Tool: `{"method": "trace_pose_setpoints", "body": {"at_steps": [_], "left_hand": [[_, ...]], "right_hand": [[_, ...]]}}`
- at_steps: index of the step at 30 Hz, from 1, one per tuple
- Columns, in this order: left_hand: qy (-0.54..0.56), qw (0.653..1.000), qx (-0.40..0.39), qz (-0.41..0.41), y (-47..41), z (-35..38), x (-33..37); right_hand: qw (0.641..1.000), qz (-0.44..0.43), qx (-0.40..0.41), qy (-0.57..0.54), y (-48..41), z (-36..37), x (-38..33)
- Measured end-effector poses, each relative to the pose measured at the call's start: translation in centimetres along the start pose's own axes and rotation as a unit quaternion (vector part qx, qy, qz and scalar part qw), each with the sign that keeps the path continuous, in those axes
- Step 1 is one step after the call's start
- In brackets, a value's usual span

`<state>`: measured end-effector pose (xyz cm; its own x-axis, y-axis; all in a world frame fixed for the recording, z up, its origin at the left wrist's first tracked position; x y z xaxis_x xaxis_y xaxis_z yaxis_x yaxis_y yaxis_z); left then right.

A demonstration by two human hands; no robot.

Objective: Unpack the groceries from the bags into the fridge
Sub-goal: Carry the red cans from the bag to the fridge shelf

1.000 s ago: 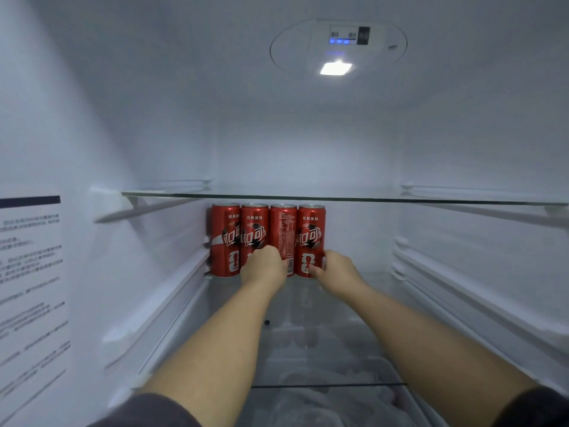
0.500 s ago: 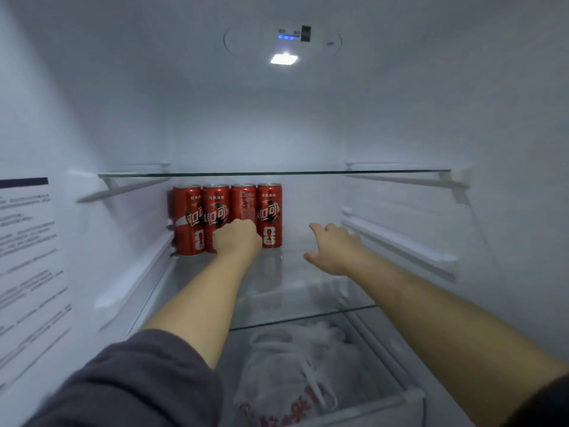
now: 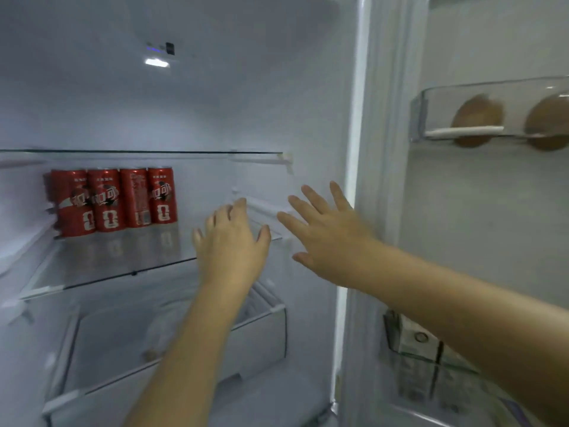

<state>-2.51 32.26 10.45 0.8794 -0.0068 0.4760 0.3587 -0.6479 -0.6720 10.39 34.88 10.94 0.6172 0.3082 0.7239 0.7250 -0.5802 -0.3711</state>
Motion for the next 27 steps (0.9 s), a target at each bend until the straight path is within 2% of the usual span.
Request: {"method": "trace_pose_setpoints", "body": {"at_steps": [2,5,8,13,16,22,27], "left_hand": [[0.069,0.997,0.017,0.031,3.9,0.0,3.4],[0.175,0.981,0.04,0.078,9.1,-0.1,8.7],[0.249,0.965,0.041,0.074,14.3,0.8,12.9],[0.283,0.954,-0.045,0.086,22.7,4.4,20.2],[0.29,0.946,-0.106,0.097,26.4,6.2,24.4],[0.325,0.916,-0.179,0.151,33.0,7.9,32.4],[0.367,0.871,-0.246,0.216,38.5,9.9,39.4]], "right_hand": [[0.999,0.021,-0.01,0.027,4.8,-0.2,1.6],[0.998,0.068,0.01,0.008,12.0,-1.2,4.1],[0.989,0.146,0.012,-0.025,19.4,-1.8,6.9],[0.951,0.293,-0.068,-0.065,32.0,0.6,11.4],[0.926,0.362,-0.084,-0.065,39.1,1.2,13.1],[0.884,0.442,-0.147,-0.041,50.4,1.8,15.4],[0.847,0.5,-0.174,-0.031,58.5,2.2,16.9]]}}
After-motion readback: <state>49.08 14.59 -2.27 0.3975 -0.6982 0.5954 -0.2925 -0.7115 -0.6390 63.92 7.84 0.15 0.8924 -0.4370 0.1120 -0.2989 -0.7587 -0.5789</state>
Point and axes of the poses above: each hand's wrist, its own y-axis away from the middle knuckle, its own z-axis out of the palm, x = y × z, the point moved 9 cm from there along -y, towards the middle knuckle, and after that the axes turned 10 degrees about y, right-handed, at the moved point
